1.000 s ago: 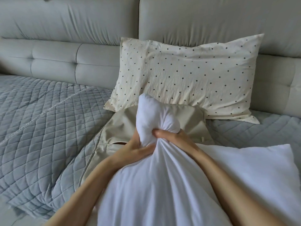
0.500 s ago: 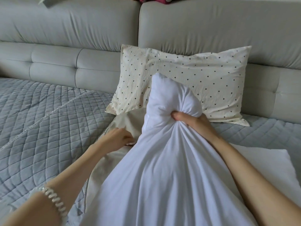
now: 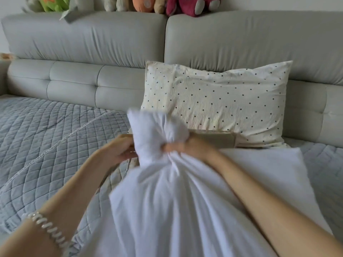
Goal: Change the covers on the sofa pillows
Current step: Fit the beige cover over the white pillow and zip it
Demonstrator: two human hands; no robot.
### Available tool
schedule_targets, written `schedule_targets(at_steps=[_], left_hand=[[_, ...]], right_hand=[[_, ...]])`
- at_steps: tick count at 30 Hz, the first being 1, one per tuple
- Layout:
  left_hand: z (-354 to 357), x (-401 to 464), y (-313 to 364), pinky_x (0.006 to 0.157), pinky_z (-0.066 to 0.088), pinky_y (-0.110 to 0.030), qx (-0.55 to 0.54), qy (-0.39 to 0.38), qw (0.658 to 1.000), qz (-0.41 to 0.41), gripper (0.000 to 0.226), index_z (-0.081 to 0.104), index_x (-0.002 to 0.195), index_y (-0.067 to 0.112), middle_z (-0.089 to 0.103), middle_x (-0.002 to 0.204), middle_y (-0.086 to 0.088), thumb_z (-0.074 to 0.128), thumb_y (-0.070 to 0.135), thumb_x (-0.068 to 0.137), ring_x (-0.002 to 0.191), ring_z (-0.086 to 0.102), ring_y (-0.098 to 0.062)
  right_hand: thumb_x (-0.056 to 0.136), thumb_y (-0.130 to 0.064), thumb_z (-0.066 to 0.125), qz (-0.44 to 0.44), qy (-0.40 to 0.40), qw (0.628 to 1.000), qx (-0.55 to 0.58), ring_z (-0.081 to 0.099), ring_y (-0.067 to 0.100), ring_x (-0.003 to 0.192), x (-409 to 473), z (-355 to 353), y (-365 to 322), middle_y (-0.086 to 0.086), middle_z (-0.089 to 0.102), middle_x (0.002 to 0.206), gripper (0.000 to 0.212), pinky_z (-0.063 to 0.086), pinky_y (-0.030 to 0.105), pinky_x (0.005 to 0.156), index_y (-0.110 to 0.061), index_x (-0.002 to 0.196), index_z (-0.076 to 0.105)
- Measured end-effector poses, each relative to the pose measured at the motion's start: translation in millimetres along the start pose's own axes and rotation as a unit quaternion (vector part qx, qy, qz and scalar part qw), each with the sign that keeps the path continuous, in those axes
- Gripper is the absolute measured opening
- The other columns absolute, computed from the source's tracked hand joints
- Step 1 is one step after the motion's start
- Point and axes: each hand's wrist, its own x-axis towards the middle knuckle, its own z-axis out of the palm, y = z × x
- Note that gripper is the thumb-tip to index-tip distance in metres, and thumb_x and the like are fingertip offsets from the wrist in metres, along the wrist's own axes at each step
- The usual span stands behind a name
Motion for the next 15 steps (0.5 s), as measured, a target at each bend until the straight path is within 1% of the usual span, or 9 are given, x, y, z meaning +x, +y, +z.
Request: schedule_targets(at_steps=[1, 3, 5, 7, 8, 10, 12, 13, 15], left_hand=[[4.4, -3.0, 7.4, 0.045, 0.050, -0.021, -0.018, -0.014, 1.000, -0.003, 0.037, 0.065, 0.069, 0.005, 0.061, 0.061, -0.007, 0.038, -0.011, 0.088, 0.046, 0.057, -0.010], [14.4, -9.5, 23.3, 0.048, 0.052, -0.021, -0.047, -0.044, 0.998, -0.006, 0.024, 0.063, 0.082, -0.001, 0.062, 0.071, -0.010, 0.042, -0.007, 0.091, 0.054, 0.059, -0.014], [20.4, -10.2, 32.3, 0.047, 0.050, -0.021, -0.079, -0.040, 0.996, -0.001, 0.020, 0.062, 0.084, -0.001, 0.063, 0.071, -0.009, 0.045, 0.001, 0.094, 0.058, 0.059, -0.015], [25.3, -10.2, 36.9, 0.046, 0.049, -0.021, -0.087, -0.033, 0.996, -0.015, 0.021, 0.060, 0.082, 0.001, 0.062, 0.070, -0.009, 0.044, 0.005, 0.095, 0.061, 0.057, -0.016], [26.4, -15.1, 40.9, 0.048, 0.049, -0.021, -0.090, -0.043, 0.995, -0.020, 0.021, 0.059, 0.081, 0.002, 0.061, 0.069, -0.008, 0.043, 0.006, 0.094, 0.062, 0.056, -0.016], [25.3, -20.2, 43.3, 0.061, 0.048, -0.025, -0.073, -0.082, 0.994, -0.008, 0.011, 0.058, 0.085, 0.000, 0.061, 0.076, -0.011, 0.049, 0.006, 0.086, 0.071, 0.056, -0.019], [23.7, -22.9, 43.7, 0.071, 0.045, -0.032, 0.059, -0.094, 0.993, 0.035, 0.020, 0.057, 0.092, 0.000, 0.057, 0.089, -0.015, 0.061, 0.007, 0.074, 0.084, 0.054, -0.024], [24.9, -24.6, 45.3, 0.069, 0.044, -0.030, 0.163, -0.079, 0.981, 0.069, 0.020, 0.058, 0.090, 0.005, 0.057, 0.087, -0.013, 0.067, 0.011, 0.073, 0.082, 0.053, -0.023], [33.0, -26.5, 50.8, 0.055, 0.039, -0.025, 0.354, 0.003, 0.924, 0.148, 0.025, 0.055, 0.084, 0.014, 0.056, 0.074, -0.002, 0.074, 0.028, 0.076, 0.068, 0.052, -0.018]], right_hand=[[0.077, -0.039, 0.073, 0.020, -0.012, 0.999, -0.027, 0.054, 0.008, 0.105, -4.2, 12.4, 22.0, -0.006, 0.057, 0.122, 0.057, 0.039, 0.016, 0.084, -0.015, 0.125, 0.056], [0.081, -0.037, 0.070, 0.021, -0.007, 1.000, -0.007, 0.051, 0.008, 0.116, -11.2, 28.4, 52.4, -0.004, 0.054, 0.132, 0.053, 0.038, 0.016, 0.090, -0.020, 0.128, 0.054], [0.082, -0.037, 0.067, 0.014, 0.005, 0.999, -0.039, 0.050, 0.014, 0.122, -5.9, 32.9, 65.2, -0.002, 0.054, 0.133, 0.048, 0.039, 0.022, 0.097, -0.022, 0.127, 0.055], [0.079, -0.044, 0.063, 0.029, 0.008, 0.996, -0.085, 0.053, 0.020, 0.120, 2.0, 37.1, 73.0, 0.001, 0.057, 0.130, 0.048, 0.043, 0.030, 0.098, -0.024, 0.122, 0.058], [0.077, -0.048, 0.061, 0.044, 0.010, 0.994, -0.103, 0.054, 0.022, 0.119, 5.5, 39.4, 75.0, 0.003, 0.059, 0.128, 0.050, 0.044, 0.032, 0.096, -0.024, 0.122, 0.058], [0.081, -0.050, 0.057, 0.080, 0.023, 0.988, -0.129, 0.053, 0.025, 0.118, 11.4, 41.0, 76.9, 0.008, 0.058, 0.129, 0.052, 0.044, 0.030, 0.094, -0.020, 0.123, 0.057], [0.087, -0.047, 0.054, 0.104, 0.036, 0.985, -0.130, 0.049, 0.026, 0.123, 19.4, 40.3, 75.7, 0.012, 0.053, 0.134, 0.054, 0.039, 0.027, 0.093, -0.011, 0.127, 0.053], [0.088, -0.046, 0.053, 0.107, 0.043, 0.986, -0.120, 0.047, 0.026, 0.125, 22.3, 40.6, 72.1, 0.014, 0.051, 0.136, 0.056, 0.037, 0.026, 0.094, -0.008, 0.128, 0.052], [0.089, -0.045, 0.053, 0.097, 0.059, 0.989, -0.099, 0.048, 0.026, 0.124, 26.9, 43.0, 65.5, 0.016, 0.053, 0.132, 0.054, 0.037, 0.026, 0.094, -0.004, 0.124, 0.055]])
